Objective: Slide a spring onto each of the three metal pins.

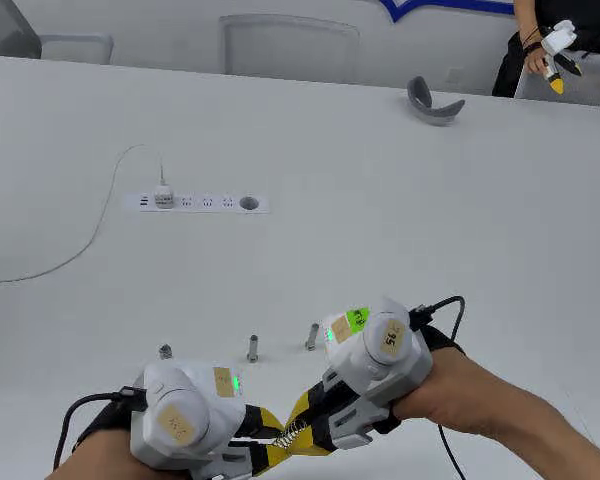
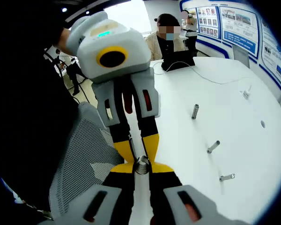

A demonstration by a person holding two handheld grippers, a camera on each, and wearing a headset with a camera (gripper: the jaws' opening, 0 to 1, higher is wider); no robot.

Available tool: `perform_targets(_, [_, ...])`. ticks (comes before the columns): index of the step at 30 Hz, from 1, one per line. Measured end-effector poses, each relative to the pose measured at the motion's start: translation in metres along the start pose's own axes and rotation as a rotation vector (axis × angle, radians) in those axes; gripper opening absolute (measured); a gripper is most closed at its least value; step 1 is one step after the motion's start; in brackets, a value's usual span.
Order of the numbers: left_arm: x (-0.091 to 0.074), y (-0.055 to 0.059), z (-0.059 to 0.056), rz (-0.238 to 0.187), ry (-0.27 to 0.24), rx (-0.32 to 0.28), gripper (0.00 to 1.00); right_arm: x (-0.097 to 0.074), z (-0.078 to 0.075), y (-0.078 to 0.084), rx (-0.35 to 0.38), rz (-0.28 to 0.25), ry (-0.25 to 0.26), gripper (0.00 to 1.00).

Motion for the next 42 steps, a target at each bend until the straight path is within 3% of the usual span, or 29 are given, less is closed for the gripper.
perform_targets(7, [-0.001, 0.006, 0.001, -0.03, -0.024, -0.051, 0.11, 0.001, -0.002, 0.0, 0.022, -0.012, 0.018, 0.12])
perform_targets(24, [-0.011, 0.022, 0.011, -0.036, -0.098, -0.136, 0.17, -0.005, -0.009, 0.005, 0.1, -0.061, 0.025, 0.12])
perform_targets(42, [-0.019, 0.045, 0.021, -0.017, -0.17, -0.222, 0.21, -0.009, -0.033, 0.029, 0.218, -0.028, 0.136, 0.12])
Point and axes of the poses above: the centre of the closed fingertips' face, and the gripper's own axes: x roughly forward along the fingers, z roughly to its left, y roughly out of its underside, the point moved 4 cm from there along -x, roughly backward along the fingers, and after that the axes turned 13 degrees about x, right-handed, at the moved point
